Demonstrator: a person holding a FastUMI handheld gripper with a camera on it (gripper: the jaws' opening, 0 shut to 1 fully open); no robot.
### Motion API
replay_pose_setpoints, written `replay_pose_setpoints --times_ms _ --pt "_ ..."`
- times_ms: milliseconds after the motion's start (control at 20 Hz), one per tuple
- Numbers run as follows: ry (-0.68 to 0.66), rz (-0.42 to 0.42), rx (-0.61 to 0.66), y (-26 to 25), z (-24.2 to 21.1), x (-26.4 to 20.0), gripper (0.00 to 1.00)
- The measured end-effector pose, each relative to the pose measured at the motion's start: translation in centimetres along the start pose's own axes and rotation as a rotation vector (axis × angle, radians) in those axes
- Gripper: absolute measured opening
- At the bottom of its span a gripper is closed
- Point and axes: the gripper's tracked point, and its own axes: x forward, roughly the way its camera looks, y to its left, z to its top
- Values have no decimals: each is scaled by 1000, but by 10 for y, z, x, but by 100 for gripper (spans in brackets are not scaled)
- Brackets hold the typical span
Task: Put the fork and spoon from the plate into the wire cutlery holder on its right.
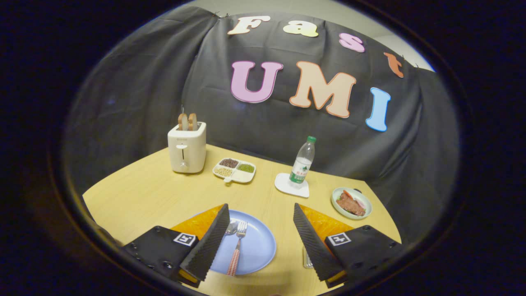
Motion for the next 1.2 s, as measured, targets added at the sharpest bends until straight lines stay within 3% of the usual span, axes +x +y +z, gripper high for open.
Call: replay_pose_setpoints --times_ms 450,950,1200 --pt "272 35 -18 21 -96 21 99" --pt "431 118 -27 43 -146 21 52" --pt "447 79 -25 32 -150 23 21"
